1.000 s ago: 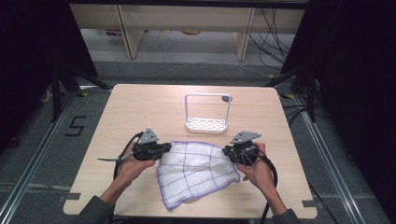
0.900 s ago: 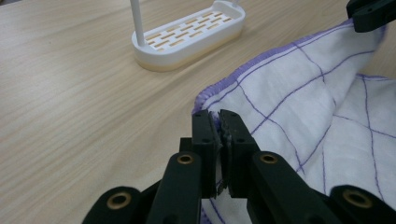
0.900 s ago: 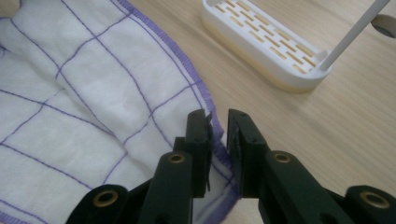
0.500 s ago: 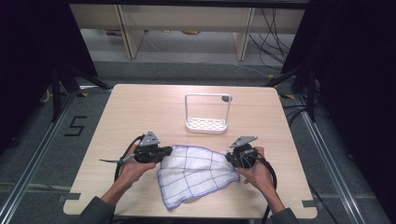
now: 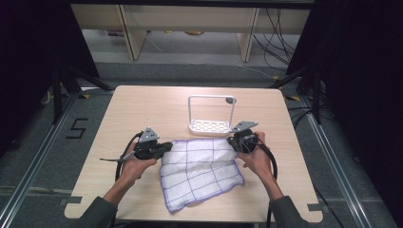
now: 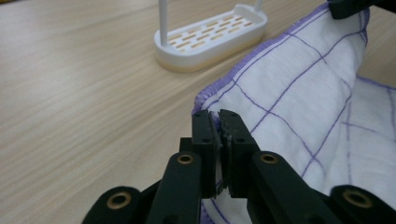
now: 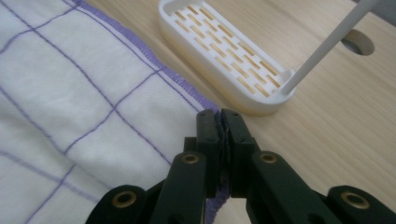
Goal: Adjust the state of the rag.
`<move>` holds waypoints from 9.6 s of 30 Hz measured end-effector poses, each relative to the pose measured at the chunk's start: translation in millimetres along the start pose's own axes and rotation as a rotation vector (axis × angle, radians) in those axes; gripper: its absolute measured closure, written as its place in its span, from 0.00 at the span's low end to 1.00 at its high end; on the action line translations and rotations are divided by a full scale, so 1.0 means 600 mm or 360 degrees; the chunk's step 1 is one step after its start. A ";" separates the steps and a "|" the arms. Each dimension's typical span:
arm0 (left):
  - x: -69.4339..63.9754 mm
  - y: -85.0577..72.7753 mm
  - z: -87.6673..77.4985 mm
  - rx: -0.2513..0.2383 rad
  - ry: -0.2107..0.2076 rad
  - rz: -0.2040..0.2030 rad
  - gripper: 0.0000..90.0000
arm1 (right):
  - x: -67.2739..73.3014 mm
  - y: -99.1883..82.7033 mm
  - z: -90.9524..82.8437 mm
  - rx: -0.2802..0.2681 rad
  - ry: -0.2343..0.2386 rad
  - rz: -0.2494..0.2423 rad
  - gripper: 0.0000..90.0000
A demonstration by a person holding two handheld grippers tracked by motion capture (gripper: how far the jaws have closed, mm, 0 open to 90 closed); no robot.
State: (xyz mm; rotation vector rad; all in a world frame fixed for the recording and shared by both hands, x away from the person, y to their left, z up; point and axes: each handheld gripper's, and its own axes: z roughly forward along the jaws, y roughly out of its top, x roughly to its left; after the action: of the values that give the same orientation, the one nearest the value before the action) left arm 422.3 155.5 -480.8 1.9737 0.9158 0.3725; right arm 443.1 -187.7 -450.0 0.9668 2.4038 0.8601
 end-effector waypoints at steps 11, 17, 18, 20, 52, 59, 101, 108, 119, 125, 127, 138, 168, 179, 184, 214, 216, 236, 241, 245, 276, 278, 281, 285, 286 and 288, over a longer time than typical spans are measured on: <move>0.015 -0.020 0.020 0.0126 0.0059 0.0035 0.75 | -0.011 0.015 0.082 0.0136 -0.0103 -0.0001 0.71; -0.022 -0.016 -0.033 0.0075 0.0011 0.0103 0.63 | -0.016 0.005 0.001 0.0012 -0.0056 0.0108 0.56; -0.031 -0.020 -0.042 0.0073 -0.0012 0.0104 0.61 | -0.012 -0.001 -0.013 0.0020 -0.0016 0.0124 0.55; -0.058 -0.037 -0.061 0.0063 -0.0072 0.0069 0.58 | -0.001 -0.019 -0.033 0.0019 0.0014 0.0080 0.54; -0.170 -0.123 -0.087 0.0302 -0.0263 0.0509 0.87 | 0.092 -0.160 -0.085 0.0055 0.0260 -0.0084 0.97; -0.166 -0.121 -0.116 0.0203 -0.0318 0.0468 0.89 | 0.139 -0.175 -0.158 -0.0019 0.0320 -0.0082 0.97; 0.004 -0.024 0.034 0.0205 0.0171 -0.0002 0.52 | -0.007 -0.025 0.059 -0.0007 0.0040 0.0219 0.48; 0.010 -0.029 0.042 0.0253 0.0162 -0.0029 0.59 | -0.016 -0.019 0.068 0.0049 0.0064 0.0282 0.48; 0.004 -0.034 0.052 0.0242 0.0137 0.0026 0.90 | -0.021 -0.021 0.100 0.0098 0.0059 0.0270 0.51; 0.008 -0.032 0.054 0.0212 0.0119 0.0026 0.93 | -0.024 -0.022 0.103 0.0100 0.0041 0.0265 0.59; 0.009 -0.032 0.054 0.0194 0.0125 0.0022 0.93 | -0.024 -0.022 0.100 0.0127 0.0079 0.0302 0.63; 0.010 -0.024 0.050 0.0132 0.0132 0.0024 0.94 | -0.023 -0.022 0.087 0.0036 0.0146 0.0282 0.95; 0.017 0.008 0.036 -0.0024 0.0071 0.0016 0.94 | -0.034 0.002 0.019 -0.0130 0.0155 0.0189 0.96; 0.012 0.020 0.009 -0.0128 0.0028 -0.0036 0.94 | -0.033 0.011 -0.014 -0.0232 0.0163 0.0116 0.96; 0.005 0.021 -0.012 -0.0161 -0.0013 -0.0028 0.94 | -0.021 0.010 -0.031 -0.0260 0.0177 0.0154 0.96; -0.103 -0.075 -0.106 -0.0131 -0.0190 0.0128 0.94 | 0.069 -0.080 -0.124 -0.0305 0.0298 0.0024 0.96; -0.106 -0.081 -0.110 -0.0129 -0.0199 0.0129 0.93 | 0.075 -0.090 -0.128 -0.0288 0.0306 0.0058 0.96; -0.146 -0.148 -0.117 0.0074 -0.0310 0.0189 0.90 | 0.118 -0.162 -0.127 -0.0091 0.0404 -0.0009 0.93; -0.151 -0.155 -0.119 0.0090 -0.0320 0.0169 0.83 | 0.124 -0.173 -0.127 -0.0053 0.0444 -0.0022 0.88; -0.151 -0.156 -0.126 0.0124 -0.0351 0.0148 0.66 | 0.126 -0.181 -0.135 -0.0043 0.0459 0.0012 0.76; -0.064 -0.107 -0.049 0.0223 -0.0099 0.0115 0.55 | 0.063 -0.127 -0.051 0.0042 0.0141 0.0247 0.52; -0.064 -0.108 -0.049 0.0234 -0.0102 0.0154 0.60 | 0.064 -0.127 -0.041 0.0071 0.0144 0.0211 0.54; -0.066 -0.112 -0.049 0.0239 -0.0114 0.0159 0.69 | 0.069 -0.128 -0.040 0.0123 0.0158 0.0227 0.57; -0.068 -0.113 -0.049 0.0242 -0.0140 0.0166 0.82 | 0.067 -0.131 -0.034 0.0137 0.0152 0.0194 0.73; -0.070 -0.113 -0.049 0.0242 -0.0151 0.0176 0.85 | 0.069 -0.132 -0.032 0.0133 0.0159 0.0218 0.77; -0.071 -0.113 -0.049 0.0242 -0.0155 0.0180 0.88 | 0.067 -0.133 -0.029 0.0137 0.0154 0.0158 0.83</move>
State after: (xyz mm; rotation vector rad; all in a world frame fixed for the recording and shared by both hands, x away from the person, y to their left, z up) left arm 345.4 163.9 -517.1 2.1692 0.7928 0.2745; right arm 368.3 -210.9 -496.6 1.1089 2.5107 0.8623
